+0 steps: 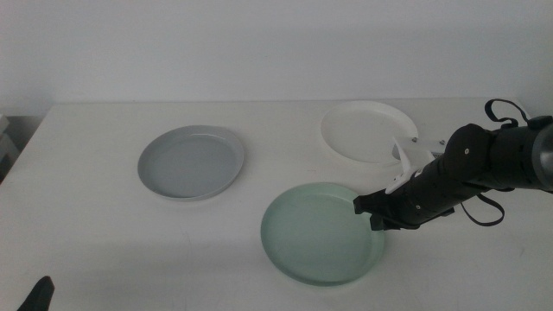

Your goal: Stack the three bowls on top of each other.

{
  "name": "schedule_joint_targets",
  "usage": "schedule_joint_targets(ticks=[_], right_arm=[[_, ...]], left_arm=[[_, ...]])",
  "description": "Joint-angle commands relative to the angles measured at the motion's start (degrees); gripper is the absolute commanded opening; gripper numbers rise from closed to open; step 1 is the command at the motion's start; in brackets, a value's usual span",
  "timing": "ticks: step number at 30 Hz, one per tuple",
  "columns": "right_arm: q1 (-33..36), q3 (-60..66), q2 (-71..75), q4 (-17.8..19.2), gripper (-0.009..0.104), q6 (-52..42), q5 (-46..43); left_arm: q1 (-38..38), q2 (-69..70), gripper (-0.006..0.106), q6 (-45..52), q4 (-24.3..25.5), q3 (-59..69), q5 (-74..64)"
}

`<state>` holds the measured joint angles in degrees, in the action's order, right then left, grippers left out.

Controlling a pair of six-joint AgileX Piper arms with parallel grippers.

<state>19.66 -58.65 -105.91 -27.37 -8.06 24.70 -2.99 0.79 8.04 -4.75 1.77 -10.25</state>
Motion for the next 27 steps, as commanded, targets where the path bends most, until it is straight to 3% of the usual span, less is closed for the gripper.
schedule_joint_targets(ticks=[1, 6, 10, 21, 27], right_arm=[[0.24, -1.27, 2.39, -0.17, 0.014, -0.19, -1.67], [0.01, -2.33, 3.0, 0.2, 0.044, -0.19, -1.59], [-1.34, -6.54, 5.48, 4.05, 0.059, 0.1, -1.18], [-13.48, -33.18, -3.35, 13.35, 0.06, 5.22, 11.28], [-15.46, -49.31, -15.32, 14.88, 0.059, 5.83, 17.28]], left_arm=[[0.06, 0.26, 0.105, -0.47, -0.37, -0.27, 4.08], [0.06, 0.26, 0.105, -0.47, -0.37, -0.27, 4.08], [0.06, 0.26, 0.105, -0.47, -0.37, -0.27, 4.08], [0.06, 0.26, 0.105, -0.47, -0.37, -0.27, 4.08], [0.06, 0.26, 0.105, -0.47, -0.37, -0.27, 4.08]])
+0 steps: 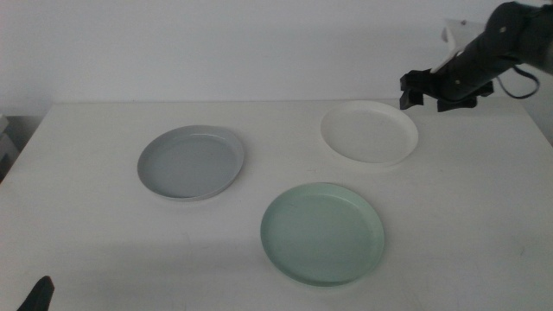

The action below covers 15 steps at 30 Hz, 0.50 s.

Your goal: Stack the three bowls on top of each other.

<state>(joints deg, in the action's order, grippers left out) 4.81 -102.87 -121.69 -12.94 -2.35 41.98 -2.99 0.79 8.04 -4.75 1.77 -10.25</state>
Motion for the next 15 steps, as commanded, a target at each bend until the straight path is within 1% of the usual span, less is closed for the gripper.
schedule_joint_targets(ticks=[1, 5, 8, 15], right_arm=[[-0.68, -7.42, -1.5, 0.45, 0.059, 0.17, 0.44], [-0.78, -14.51, -7.78, 0.35, 0.056, 0.17, 2.24], [-0.78, -17.57, -11.13, 0.42, 0.054, 0.36, 2.66], [-1.08, -18.74, -14.43, 0.83, 0.046, 0.36, 1.97]], left_arm=[[0.06, 0.26, 0.105, -0.47, -0.37, -0.27, 4.08], [0.06, 0.26, 0.105, -0.47, -0.37, -0.27, 4.08], [0.06, 0.26, 0.105, -0.47, -0.37, -0.27, 4.08], [0.06, 0.26, 0.105, -0.47, -0.37, -0.27, 4.08]])
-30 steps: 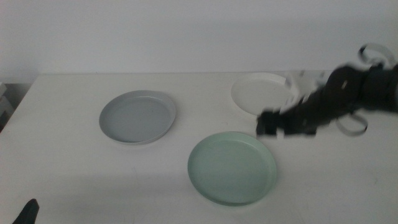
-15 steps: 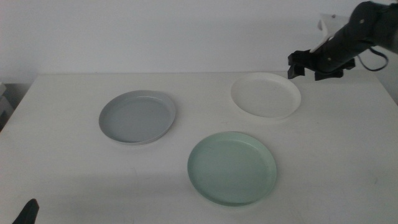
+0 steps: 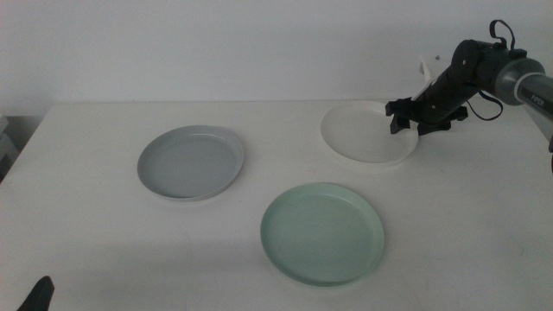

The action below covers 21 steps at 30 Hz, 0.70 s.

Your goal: Stack the three bowls on top of each other.

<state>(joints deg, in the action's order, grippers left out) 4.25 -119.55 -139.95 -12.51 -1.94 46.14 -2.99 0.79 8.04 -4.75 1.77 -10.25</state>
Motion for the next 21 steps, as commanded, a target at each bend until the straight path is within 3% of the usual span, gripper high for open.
schedule_joint_targets(ticks=[1, 5, 9, 15, 19, 21], right_arm=[[-0.53, -2.06, 3.58, 0.4, 0.046, -0.04, -2.2], [-0.53, -2.06, 3.22, 1.14, 0.034, -0.3, -2.35], [-0.53, -2.06, 3.28, 1.63, -0.001, -0.4, -2.77], [-0.53, 1.57, 8.46, 0.23, -0.001, -1.13, -4.97], [-0.48, 14.85, 19.52, -2.64, -0.001, -3.58, -10.95], [-0.11, 24.25, 26.4, -6.07, -0.001, -5.76, -14.92]], left_arm=[[0.06, 0.26, 0.105, -0.47, -0.37, -0.27, 4.08], [0.06, 0.26, 0.105, -0.47, -0.37, -0.27, 4.08], [0.06, 0.26, 0.105, -0.47, -0.37, -0.27, 4.08], [0.06, 0.26, 0.105, -0.47, -0.37, -0.27, 4.08], [0.06, 0.26, 0.105, -0.47, -0.37, -0.27, 4.08], [0.06, 0.26, 0.105, -0.47, -0.37, -0.27, 4.08]])
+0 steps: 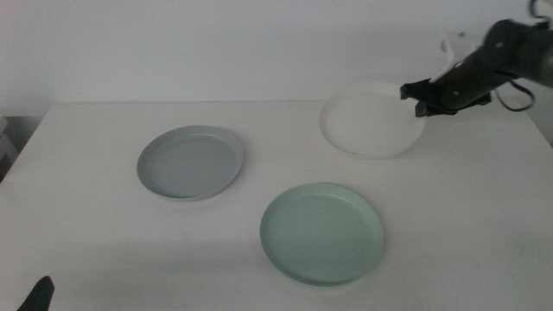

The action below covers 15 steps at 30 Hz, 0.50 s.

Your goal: Stack the three bowls on top of each other.

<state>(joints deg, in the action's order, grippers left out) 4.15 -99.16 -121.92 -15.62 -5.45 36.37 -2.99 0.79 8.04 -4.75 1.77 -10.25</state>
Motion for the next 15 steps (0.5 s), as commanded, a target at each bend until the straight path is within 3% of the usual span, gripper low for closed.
schedule_joint_targets(ticks=[1, 6, 15], right_arm=[[0.24, 7.58, 11.14, -4.34, -0.001, -3.53, -6.69], [3.27, 25.97, 25.27, -11.25, -0.001, -6.48, -10.59], [13.47, 40.04, 31.92, -12.15, -0.001, -5.35, -15.25]], left_arm=[[0.06, 0.26, 0.105, -0.47, -0.37, -0.27, 4.08], [0.06, 0.26, 0.105, -0.47, -0.37, -0.27, 4.08], [0.06, 0.26, 0.105, -0.47, -0.37, -0.27, 4.08]])
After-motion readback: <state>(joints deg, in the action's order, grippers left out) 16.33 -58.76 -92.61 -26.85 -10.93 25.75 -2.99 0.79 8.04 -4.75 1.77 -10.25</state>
